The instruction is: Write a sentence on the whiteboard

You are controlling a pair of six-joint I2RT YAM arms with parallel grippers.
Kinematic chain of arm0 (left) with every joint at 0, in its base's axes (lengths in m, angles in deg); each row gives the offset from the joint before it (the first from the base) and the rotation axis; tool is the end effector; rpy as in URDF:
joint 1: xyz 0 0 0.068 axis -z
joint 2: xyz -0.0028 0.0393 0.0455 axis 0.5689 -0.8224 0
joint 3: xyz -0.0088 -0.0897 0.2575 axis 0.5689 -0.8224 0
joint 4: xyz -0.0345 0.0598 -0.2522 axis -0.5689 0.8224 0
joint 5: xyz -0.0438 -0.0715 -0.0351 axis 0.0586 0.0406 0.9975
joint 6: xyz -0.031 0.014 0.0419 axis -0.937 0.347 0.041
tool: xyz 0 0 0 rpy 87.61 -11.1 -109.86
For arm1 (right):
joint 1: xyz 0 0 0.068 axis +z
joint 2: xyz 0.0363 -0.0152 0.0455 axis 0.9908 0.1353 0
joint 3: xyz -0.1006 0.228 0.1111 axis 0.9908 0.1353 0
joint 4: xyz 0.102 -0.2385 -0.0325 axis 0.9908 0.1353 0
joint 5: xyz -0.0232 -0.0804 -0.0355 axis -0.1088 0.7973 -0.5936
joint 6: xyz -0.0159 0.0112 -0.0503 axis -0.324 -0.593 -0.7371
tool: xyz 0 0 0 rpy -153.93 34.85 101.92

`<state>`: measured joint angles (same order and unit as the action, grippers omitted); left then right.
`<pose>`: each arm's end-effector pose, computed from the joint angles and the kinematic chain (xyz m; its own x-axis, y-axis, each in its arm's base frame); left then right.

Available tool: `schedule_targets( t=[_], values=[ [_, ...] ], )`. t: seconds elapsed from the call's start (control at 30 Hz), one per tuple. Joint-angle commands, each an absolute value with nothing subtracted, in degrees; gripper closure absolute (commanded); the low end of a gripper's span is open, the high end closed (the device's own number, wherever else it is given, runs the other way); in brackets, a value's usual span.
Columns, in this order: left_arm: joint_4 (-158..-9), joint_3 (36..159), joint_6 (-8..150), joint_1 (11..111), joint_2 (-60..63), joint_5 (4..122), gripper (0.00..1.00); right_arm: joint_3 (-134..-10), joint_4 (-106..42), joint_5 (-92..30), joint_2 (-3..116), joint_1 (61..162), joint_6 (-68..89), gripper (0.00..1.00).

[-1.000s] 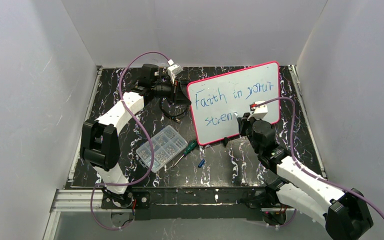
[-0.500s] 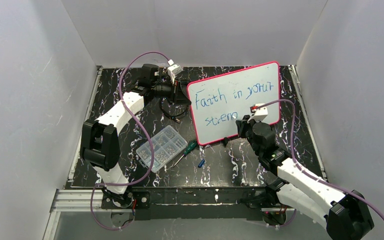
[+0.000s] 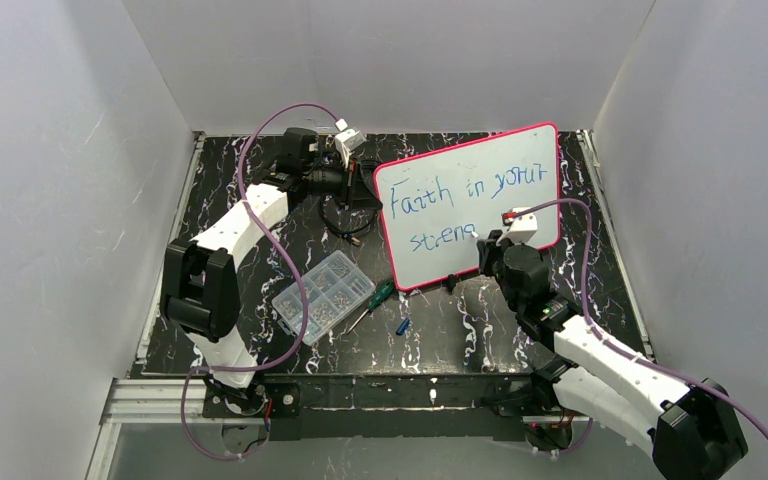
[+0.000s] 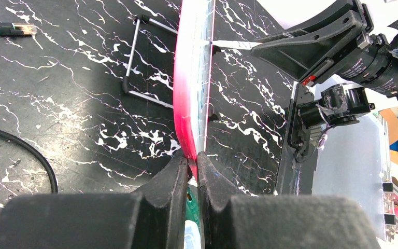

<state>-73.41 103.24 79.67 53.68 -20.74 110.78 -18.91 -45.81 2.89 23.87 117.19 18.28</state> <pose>0.3595 -0.1549 0.3032 -0.4851 0.1406 -0.8631 0.8517 0.2996 -0.4299 0.1693 0.0990 0.2347 -0.2140 0.1249 -0.9688 -0.1050 0.9831 0.1500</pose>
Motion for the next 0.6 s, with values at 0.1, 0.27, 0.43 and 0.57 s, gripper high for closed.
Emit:
schedule_targets(
  t=[0.1,0.27,0.43,0.57],
  values=[
    [-72.6,104.9,80.1,54.2,-19.0,113.4,1.00,-22.1,-46.2,6.0,24.9,116.9,15.6,0.99],
    [-72.7,104.9,80.0,54.2,-19.1,113.4,1.00,-22.2,-46.7,5.2,25.1,116.9,15.8,0.99],
    [-72.7,104.9,80.0,54.2,-18.9,113.4,1.00,-20.9,-45.6,4.2,24.9,116.9,17.2,0.99],
    [-72.7,104.9,79.9,54.2,-18.9,113.4,1.00,-19.3,-44.8,3.0,24.1,117.0,18.7,0.99]
  ],
)
